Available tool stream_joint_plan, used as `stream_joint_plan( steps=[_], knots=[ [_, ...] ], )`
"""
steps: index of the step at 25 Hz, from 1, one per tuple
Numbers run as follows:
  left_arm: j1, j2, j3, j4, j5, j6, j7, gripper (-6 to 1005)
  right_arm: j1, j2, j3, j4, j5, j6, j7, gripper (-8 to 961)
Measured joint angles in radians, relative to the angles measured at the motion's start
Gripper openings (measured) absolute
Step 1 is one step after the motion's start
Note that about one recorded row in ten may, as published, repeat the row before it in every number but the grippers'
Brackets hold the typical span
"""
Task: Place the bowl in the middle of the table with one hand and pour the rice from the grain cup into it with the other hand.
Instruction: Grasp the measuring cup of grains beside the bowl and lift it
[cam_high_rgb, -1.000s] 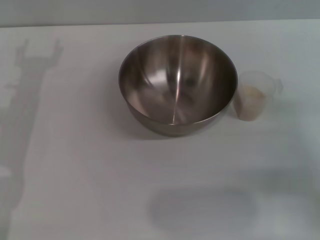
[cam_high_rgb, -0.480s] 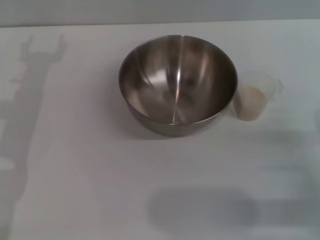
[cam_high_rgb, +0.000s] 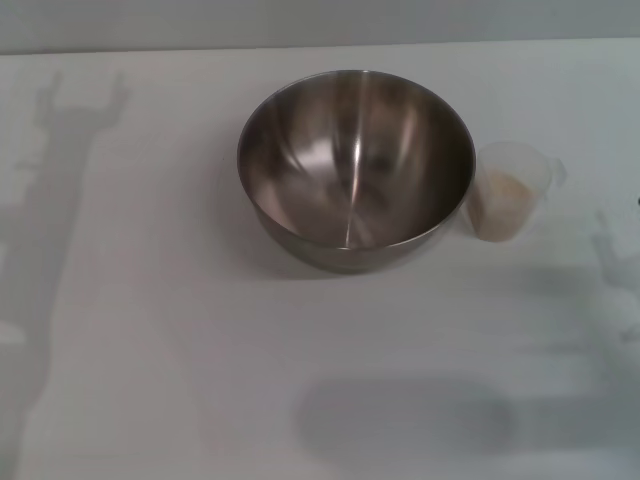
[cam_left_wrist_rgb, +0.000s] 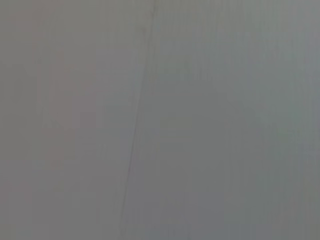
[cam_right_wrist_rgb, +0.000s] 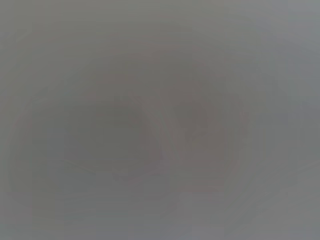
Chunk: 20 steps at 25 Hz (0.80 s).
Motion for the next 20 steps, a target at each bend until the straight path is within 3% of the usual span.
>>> stream_joint_plan(
  steps=[20],
  knots=[
    [0.009,-0.005,-0.011,-0.001,0.0,0.004,-0.008,871,0.088,0.0,-0.087,-0.08,-0.001,0.174,0.075,588]
  ],
)
